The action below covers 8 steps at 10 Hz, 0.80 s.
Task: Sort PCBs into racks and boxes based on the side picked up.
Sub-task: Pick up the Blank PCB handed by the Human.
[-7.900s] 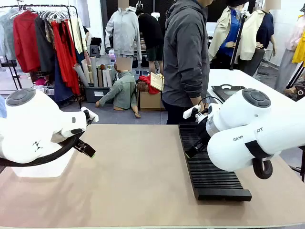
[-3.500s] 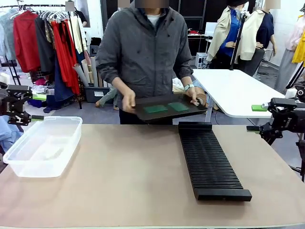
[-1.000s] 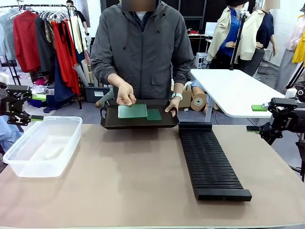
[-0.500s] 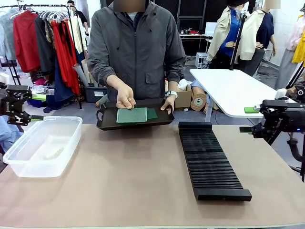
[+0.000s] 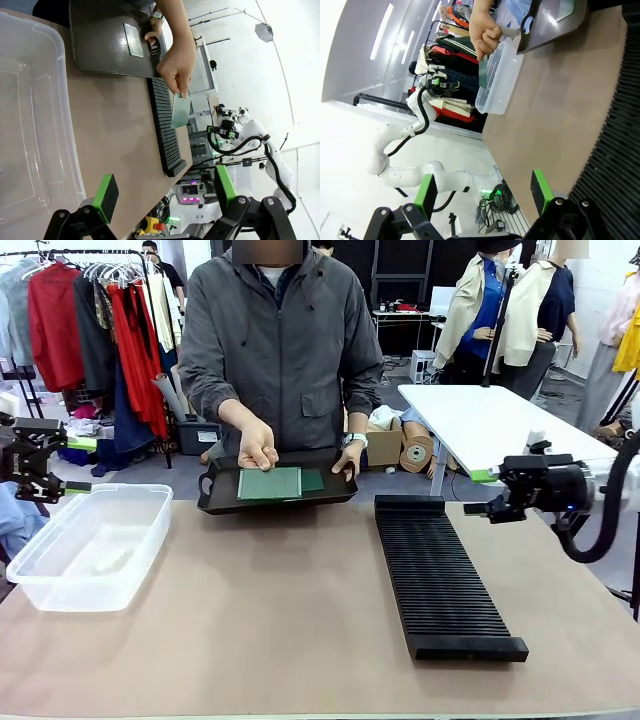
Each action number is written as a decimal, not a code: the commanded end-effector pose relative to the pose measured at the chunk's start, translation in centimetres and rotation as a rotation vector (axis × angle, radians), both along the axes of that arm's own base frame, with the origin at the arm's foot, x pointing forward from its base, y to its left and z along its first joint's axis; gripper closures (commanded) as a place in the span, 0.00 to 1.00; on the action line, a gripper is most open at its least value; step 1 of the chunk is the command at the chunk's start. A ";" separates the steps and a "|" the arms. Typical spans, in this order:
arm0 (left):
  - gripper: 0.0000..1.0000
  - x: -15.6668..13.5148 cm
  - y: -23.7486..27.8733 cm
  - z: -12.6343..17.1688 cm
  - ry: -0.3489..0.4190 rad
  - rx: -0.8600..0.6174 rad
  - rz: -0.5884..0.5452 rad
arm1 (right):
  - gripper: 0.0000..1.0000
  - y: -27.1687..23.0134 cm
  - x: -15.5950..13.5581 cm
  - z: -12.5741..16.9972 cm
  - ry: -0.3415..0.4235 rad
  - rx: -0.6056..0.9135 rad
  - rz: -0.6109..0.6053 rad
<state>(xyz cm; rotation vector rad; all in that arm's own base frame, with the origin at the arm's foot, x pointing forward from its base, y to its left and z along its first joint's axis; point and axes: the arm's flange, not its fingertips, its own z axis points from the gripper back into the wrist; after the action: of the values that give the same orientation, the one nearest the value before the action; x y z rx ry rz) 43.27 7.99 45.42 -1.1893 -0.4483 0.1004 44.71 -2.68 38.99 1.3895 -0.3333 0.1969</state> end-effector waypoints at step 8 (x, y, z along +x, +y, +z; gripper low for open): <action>0.00 0.0 0.1 0.1 -0.002 -0.007 -0.006 | 0.00 11.1 8.5 -1.7 -0.082 0.116 0.130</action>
<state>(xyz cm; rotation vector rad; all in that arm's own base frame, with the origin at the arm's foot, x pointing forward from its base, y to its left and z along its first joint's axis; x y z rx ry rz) 43.28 7.98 45.43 -1.1892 -0.4483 0.1000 51.40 7.51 37.51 1.4953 -0.3066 0.3301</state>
